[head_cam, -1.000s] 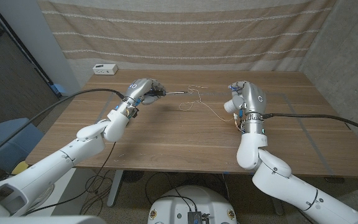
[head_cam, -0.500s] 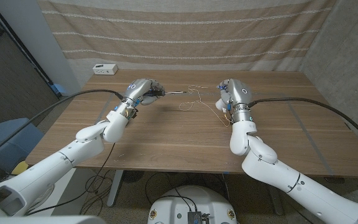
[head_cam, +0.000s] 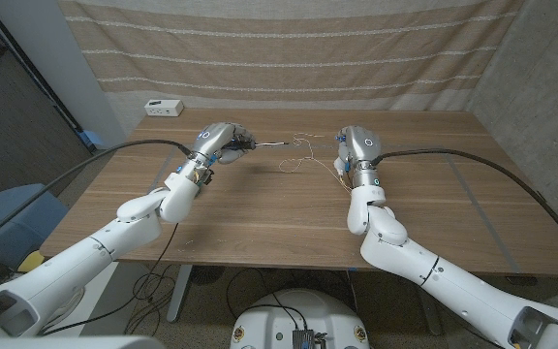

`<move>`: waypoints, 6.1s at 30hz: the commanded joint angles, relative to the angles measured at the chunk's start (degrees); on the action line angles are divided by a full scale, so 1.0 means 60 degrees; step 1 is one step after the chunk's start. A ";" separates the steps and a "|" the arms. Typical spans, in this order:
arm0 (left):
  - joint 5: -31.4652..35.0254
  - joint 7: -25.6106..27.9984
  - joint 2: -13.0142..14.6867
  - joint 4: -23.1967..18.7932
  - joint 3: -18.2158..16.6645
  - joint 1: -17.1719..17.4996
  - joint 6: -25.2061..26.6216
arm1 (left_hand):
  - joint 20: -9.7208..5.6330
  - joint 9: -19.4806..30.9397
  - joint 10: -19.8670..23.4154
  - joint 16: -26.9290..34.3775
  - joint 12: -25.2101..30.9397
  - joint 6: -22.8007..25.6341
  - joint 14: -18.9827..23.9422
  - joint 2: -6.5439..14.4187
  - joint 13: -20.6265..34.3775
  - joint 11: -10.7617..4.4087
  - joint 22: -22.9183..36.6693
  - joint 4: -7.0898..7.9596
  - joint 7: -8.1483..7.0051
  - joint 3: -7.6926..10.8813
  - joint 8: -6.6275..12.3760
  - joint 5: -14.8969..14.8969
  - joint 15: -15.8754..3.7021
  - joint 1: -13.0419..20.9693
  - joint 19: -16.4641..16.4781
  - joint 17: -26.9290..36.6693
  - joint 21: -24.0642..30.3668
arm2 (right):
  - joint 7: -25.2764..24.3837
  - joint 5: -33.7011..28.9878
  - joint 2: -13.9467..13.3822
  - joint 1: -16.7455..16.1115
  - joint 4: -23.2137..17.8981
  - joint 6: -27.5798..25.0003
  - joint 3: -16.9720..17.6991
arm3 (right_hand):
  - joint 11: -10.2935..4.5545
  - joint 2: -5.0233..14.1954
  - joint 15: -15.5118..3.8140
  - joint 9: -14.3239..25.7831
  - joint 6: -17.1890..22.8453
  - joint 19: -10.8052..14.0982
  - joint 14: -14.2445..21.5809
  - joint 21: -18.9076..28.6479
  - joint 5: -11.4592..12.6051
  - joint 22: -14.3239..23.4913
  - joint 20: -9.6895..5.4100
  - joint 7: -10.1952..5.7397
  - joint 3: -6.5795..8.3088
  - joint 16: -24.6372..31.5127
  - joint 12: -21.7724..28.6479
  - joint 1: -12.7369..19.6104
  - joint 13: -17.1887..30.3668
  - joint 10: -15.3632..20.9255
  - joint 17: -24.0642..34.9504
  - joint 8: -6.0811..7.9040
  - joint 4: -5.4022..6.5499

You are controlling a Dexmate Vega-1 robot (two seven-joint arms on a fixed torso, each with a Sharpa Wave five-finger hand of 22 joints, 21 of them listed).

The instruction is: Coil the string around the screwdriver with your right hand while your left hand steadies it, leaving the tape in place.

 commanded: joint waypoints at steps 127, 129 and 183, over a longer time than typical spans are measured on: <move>-0.0028 -0.0062 -0.0148 -0.0195 0.0027 -0.0158 0.0791 | -0.1905 0.0227 0.0246 -0.0429 -0.0504 0.0835 0.0556 0.1182 0.0386 -0.0068 0.0033 0.0141 0.0351 0.0427 -0.0264 0.0026 -0.0793 0.0889 0.0145 0.0356 0.0413 | 0.0240 0.8788 0.0957 -0.2207 0.1465 1.0421 0.3510 | -0.0304 0.0183 -0.0171 0.0971 -0.0090 -0.1362 0.0527 0.1500 -0.0047 -0.0348 -0.0790 -0.0002 0.1224 0.1362 0.1177 -0.1818 0.2672 0.0625 0.3903 0.0085 -0.0120; -0.0034 -0.0040 -0.0173 -0.0161 0.0032 -0.0192 0.0788 | -0.1904 0.0226 0.0253 -0.0433 -0.0510 0.0831 0.0555 0.1184 0.0391 -0.0052 0.0032 0.0138 0.0361 0.0431 -0.0270 0.0026 -0.0783 0.0895 0.0141 0.0365 0.0416 | 0.0761 0.9231 0.1072 -0.2182 0.1643 1.0856 0.3551 | -0.0306 0.0179 -0.0174 0.0996 -0.0080 -0.1374 0.0524 0.1533 -0.0041 -0.0352 -0.0791 0.0037 0.1230 0.1350 0.1191 -0.1796 0.2671 0.0642 0.3927 0.0083 -0.0127; -0.0180 -0.0281 -0.0853 0.0785 0.0747 -0.1363 0.0219 | -0.1894 0.0197 0.0388 -0.0557 -0.0718 0.0915 0.0663 0.1107 0.0456 0.0006 0.0022 0.0116 0.0419 0.0497 -0.0326 0.0025 -0.0741 0.0944 0.0143 0.0477 0.0526 | 0.6514 1.1740 0.2363 0.0863 0.2534 1.0561 0.1985 | -0.0009 0.0100 -0.0165 0.0946 0.0406 -0.1119 0.0999 0.2455 -0.0189 -0.0612 -0.0785 0.0369 0.1334 0.1050 0.1176 -0.1405 0.2084 0.1085 0.4191 -0.0241 -0.0252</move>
